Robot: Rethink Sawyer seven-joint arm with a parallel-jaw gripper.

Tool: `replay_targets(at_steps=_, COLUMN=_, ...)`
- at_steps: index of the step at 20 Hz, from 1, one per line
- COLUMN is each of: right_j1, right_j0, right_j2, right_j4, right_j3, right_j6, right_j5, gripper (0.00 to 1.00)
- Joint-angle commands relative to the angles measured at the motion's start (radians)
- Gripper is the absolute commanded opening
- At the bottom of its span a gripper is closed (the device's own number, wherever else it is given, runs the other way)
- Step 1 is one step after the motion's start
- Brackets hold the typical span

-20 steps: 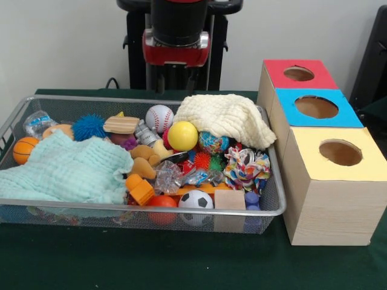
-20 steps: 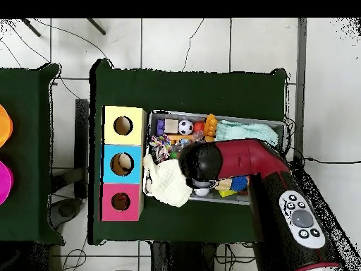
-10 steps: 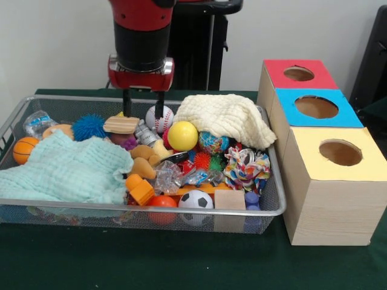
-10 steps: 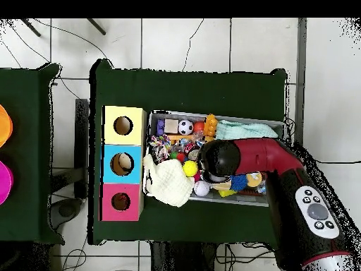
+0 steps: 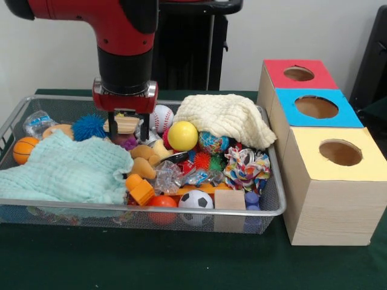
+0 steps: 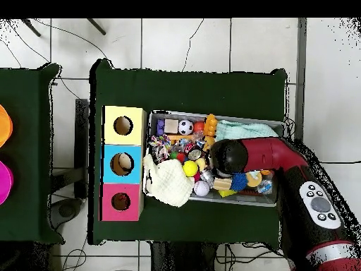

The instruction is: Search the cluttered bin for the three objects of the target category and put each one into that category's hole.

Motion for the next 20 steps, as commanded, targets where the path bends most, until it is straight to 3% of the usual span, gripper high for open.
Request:
replay_targets(at_steps=1, right_j1=0.087, right_j0=-0.021, right_j2=0.089, right_j4=-0.080, right_j3=-0.073, right_j6=-0.230, right_j5=-0.090, gripper=1.00)
replay_targets(at_steps=8, right_j1=0.116, right_j0=-0.027, right_j2=0.102, right_j4=-0.075, right_j3=-0.055, right_j6=-0.195, right_j5=-0.125, gripper=1.00)
replay_targets(at_steps=16, right_j1=0.126, right_j0=-0.033, right_j2=0.114, right_j4=-0.036, right_j3=-0.040, right_j6=-0.183, right_j5=-0.077, gripper=1.00)
replay_targets(at_steps=20, right_j1=0.108, right_j0=-0.029, right_j2=0.128, right_j4=-0.008, right_j3=-0.062, right_j6=-0.202, right_j5=-0.006, gripper=1.00)
